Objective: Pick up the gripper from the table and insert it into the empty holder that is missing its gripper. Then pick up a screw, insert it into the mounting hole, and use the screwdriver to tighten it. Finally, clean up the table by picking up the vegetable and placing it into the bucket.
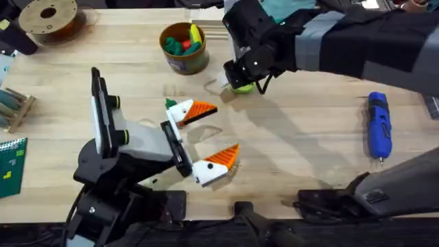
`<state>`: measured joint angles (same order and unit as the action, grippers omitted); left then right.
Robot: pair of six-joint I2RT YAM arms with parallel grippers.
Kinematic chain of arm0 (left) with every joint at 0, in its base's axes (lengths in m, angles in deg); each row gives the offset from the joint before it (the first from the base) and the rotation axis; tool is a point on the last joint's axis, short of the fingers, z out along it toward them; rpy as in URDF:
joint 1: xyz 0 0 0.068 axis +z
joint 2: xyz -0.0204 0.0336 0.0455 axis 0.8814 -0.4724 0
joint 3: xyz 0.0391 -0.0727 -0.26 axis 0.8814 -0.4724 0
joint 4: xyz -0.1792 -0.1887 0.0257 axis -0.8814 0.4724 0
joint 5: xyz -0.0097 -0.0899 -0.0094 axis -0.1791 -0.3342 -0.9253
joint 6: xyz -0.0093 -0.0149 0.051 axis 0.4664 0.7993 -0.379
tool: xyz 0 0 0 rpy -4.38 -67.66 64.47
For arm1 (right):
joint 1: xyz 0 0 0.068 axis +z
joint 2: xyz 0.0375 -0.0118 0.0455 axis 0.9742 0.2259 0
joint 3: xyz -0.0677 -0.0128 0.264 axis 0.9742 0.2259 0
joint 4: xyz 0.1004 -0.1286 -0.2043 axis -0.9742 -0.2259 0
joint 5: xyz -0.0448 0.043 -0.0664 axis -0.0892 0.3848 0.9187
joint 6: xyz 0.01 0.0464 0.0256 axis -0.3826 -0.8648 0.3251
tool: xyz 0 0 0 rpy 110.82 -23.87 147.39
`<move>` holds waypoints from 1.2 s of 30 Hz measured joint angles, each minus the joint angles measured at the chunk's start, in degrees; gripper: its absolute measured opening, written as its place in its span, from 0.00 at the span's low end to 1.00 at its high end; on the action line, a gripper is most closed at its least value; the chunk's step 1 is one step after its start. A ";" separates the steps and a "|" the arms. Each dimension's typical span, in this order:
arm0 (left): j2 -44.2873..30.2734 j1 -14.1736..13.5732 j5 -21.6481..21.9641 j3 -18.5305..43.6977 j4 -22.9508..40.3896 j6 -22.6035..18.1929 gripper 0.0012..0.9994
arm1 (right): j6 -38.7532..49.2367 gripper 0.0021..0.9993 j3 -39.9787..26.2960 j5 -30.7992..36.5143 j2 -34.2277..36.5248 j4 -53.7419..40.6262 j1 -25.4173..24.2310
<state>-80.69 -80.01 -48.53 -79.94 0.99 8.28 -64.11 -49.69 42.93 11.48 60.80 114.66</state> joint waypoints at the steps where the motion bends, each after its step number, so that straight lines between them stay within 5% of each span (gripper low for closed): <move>1: 0.00 0.00 0.00 0.00 0.00 0.00 0.99 | -0.01 0.48 0.00 0.22 0.03 0.26 -0.02; 28: -0.01 0.00 -0.13 0.00 0.02 0.00 0.99 | -0.07 0.25 -0.11 1.54 4.76 1.56 1.14; 36: 0.00 0.00 -0.15 0.00 0.02 0.00 0.99 | -0.09 0.01 -0.28 2.73 4.96 1.64 1.05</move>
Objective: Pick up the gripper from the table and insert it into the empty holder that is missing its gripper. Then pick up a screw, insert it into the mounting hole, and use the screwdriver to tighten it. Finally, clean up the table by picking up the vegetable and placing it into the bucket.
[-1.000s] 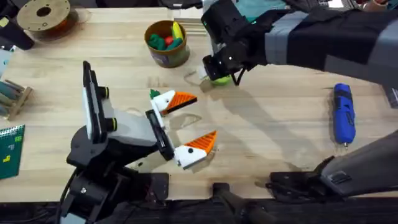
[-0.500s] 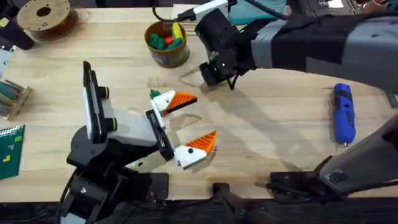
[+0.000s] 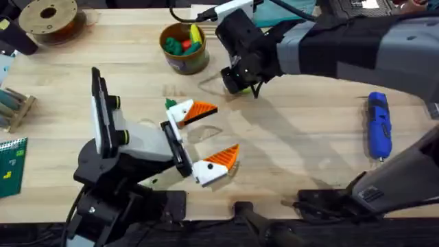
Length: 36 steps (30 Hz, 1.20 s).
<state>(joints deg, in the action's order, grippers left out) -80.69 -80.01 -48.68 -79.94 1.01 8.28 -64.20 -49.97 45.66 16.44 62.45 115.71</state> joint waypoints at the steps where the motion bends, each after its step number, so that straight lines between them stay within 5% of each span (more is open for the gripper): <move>1: 0.00 0.00 0.00 0.00 -0.02 0.00 0.99 | 0.00 0.01 0.00 0.05 -0.02 0.00 0.00; 13: 0.00 0.00 0.00 0.00 0.00 0.00 0.99 | 0.00 0.01 -1.44 -0.12 -0.57 -3.57 0.00; 26: -0.01 0.00 0.00 0.00 -0.01 0.00 0.99 | 0.50 0.01 -9.80 -0.41 -11.31 -16.53 0.10; 36: -0.02 0.00 0.00 0.00 -0.02 0.00 0.99 | 4.18 0.01 -12.13 -4.48 -21.14 -23.82 8.64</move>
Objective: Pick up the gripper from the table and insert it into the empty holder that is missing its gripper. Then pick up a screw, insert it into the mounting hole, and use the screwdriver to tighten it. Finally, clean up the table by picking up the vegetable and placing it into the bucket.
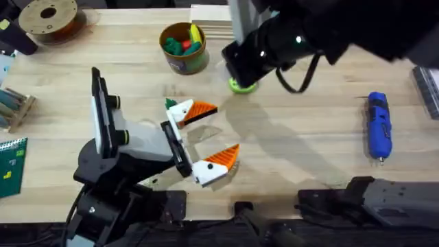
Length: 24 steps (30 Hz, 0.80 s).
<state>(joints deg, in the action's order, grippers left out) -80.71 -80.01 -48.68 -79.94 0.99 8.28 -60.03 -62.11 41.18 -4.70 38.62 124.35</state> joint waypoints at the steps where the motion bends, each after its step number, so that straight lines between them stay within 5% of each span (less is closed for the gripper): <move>1: 0.02 0.00 0.00 0.00 0.00 0.00 0.99 | 0.16 0.01 0.00 -0.77 -0.32 -0.02 1.16; 8: 0.02 0.00 0.00 0.00 0.02 0.00 0.99 | -0.09 0.01 0.00 -7.53 -0.54 -0.14 9.14; 24: 0.02 0.00 0.00 0.00 0.00 0.00 0.99 | -2.10 0.01 -0.02 -12.61 0.65 4.37 10.50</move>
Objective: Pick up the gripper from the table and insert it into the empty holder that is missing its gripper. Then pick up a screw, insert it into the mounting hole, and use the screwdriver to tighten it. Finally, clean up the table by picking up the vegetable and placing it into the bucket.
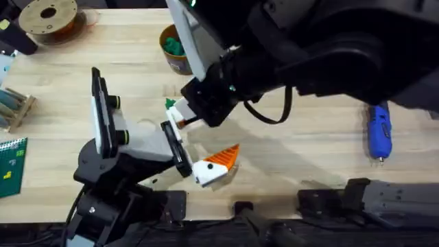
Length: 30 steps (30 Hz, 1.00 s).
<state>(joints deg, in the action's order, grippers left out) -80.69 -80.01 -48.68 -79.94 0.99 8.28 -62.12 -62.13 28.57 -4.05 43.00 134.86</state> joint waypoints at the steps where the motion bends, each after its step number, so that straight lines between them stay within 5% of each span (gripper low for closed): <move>1: 0.00 0.00 0.00 0.00 0.00 0.00 0.99 | -0.03 0.01 0.00 -0.19 0.13 -0.01 0.00; 30: 0.00 0.00 0.02 0.00 0.02 0.02 0.99 | -0.35 0.01 0.00 -0.41 1.52 -0.81 0.00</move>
<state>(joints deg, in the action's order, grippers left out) -80.69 -80.01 -48.66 -79.94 1.01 8.30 -62.47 -62.13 28.16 -2.53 42.19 134.86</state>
